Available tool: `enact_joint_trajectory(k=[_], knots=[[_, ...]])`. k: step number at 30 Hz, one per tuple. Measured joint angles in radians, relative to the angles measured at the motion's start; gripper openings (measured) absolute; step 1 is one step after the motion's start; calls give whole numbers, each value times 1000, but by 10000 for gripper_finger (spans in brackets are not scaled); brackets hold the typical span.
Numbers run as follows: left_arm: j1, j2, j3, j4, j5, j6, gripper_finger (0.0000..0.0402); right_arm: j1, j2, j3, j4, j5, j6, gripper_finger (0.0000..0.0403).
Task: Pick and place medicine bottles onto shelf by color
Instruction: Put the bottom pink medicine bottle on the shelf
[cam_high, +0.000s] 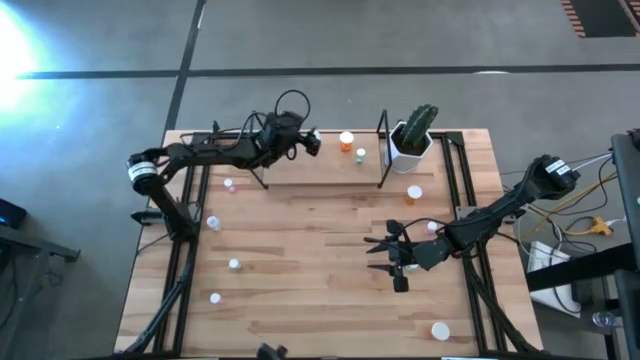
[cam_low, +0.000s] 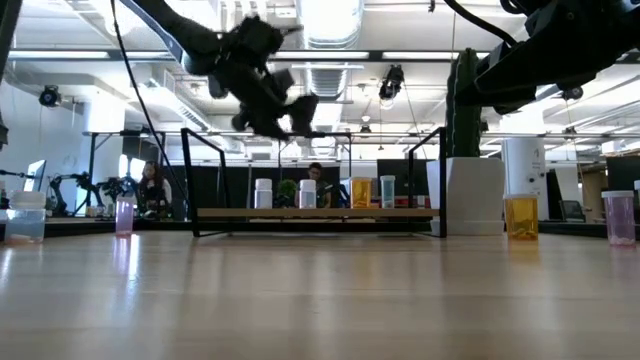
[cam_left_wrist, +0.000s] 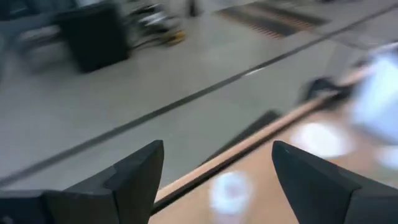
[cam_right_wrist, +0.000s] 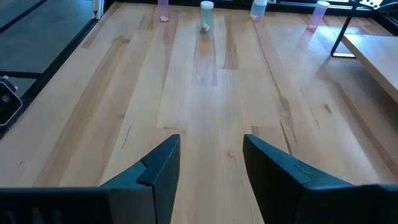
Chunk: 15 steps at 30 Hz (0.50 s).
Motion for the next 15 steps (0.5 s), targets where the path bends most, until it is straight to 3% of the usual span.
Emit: enact_joint_trajectory(k=[2, 6, 8, 12, 15], knots=[[-34, -35, 7, -4, 95, 39, 283, 0, 0, -2, 0, 0, 3, 166], [-130, -124, 4, -38, 430, 108, 283, 0, 0, -8, 2, -1, 11, 166], [-204, -170, -1, -82, 550, 137, 283, 0, 0, -11, 0, 0, 16, 166], [-405, -244, -5, -231, 576, 156, 283, 0, 0, -13, 2, 0, 18, 166], [-581, -270, -7, -313, 493, 161, 283, 0, 0, -14, 4, 0, 17, 166]])
